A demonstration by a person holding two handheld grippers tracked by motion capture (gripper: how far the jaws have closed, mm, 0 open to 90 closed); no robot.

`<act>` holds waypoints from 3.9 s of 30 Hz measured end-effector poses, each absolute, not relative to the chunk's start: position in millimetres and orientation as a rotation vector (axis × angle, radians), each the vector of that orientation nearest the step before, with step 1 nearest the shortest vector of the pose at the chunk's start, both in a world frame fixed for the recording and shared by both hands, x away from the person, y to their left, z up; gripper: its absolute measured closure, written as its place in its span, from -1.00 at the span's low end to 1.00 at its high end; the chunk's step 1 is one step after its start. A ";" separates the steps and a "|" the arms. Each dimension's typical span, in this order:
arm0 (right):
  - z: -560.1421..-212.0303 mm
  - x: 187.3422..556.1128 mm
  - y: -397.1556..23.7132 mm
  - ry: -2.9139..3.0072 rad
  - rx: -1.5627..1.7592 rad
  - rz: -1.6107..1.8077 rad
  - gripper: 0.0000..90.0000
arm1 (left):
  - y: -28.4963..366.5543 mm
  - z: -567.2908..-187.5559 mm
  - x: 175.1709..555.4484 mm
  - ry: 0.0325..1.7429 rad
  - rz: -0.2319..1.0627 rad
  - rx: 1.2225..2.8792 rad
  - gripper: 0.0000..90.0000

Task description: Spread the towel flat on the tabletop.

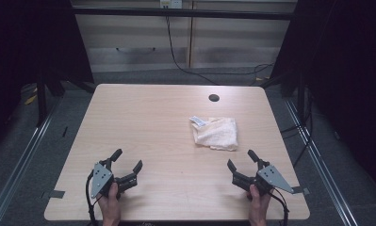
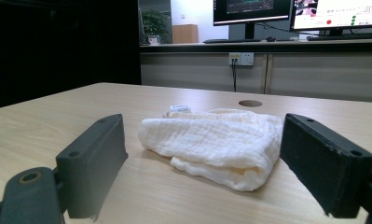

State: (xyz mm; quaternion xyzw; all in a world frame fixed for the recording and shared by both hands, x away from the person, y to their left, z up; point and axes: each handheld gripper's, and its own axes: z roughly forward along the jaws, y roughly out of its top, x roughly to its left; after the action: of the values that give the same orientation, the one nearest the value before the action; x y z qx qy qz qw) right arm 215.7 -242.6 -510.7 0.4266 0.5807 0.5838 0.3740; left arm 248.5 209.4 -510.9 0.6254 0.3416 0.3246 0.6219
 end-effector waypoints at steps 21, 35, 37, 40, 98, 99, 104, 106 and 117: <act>-495.3 232.5 -239.3 1.727 1.191 1.485 -0.53 | 209.5 -510.8 248.5 0.784 0.750 1.439 -0.65; -449.4 295.3 -238.3 2.164 1.192 1.246 -0.24 | 209.6 -510.8 248.5 0.783 0.751 1.440 -0.65; -448.6 306.9 -236.6 2.208 1.201 1.219 -0.24 | 209.5 -510.8 248.4 0.783 0.751 1.440 -0.65; -449.6 322.2 -235.0 2.269 1.210 1.176 -0.22 | 209.5 -510.8 248.5 0.784 0.751 1.440 -0.65; -487.2 381.2 -204.8 2.642 1.302 0.923 0.84 | 209.5 -510.8 248.5 0.777 0.742 1.442 -0.65; -487.8 379.5 -202.6 2.642 1.289 0.936 0.84 | 209.5 -510.8 248.5 0.777 0.742 1.441 -0.65; -489.3 367.9 -191.4 2.650 1.249 0.972 0.84 | 209.5 -510.8 248.5 0.777 0.742 1.441 -0.65; -491.5 362.5 -187.6 2.646 1.239 1.017 0.84 | 209.4 -510.8 248.5 0.777 0.742 1.441 -0.65; -493.2 338.2 -162.2 2.676 1.177 1.072 0.85 | 209.1 -510.7 248.3 0.787 0.754 1.444 -0.65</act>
State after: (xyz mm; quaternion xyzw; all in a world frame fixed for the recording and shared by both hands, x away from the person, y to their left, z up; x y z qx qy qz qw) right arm 338.2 -162.2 -493.2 0.3780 0.8593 0.3442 0.0136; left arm 248.3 209.1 -510.7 0.6273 0.3421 0.3277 0.6181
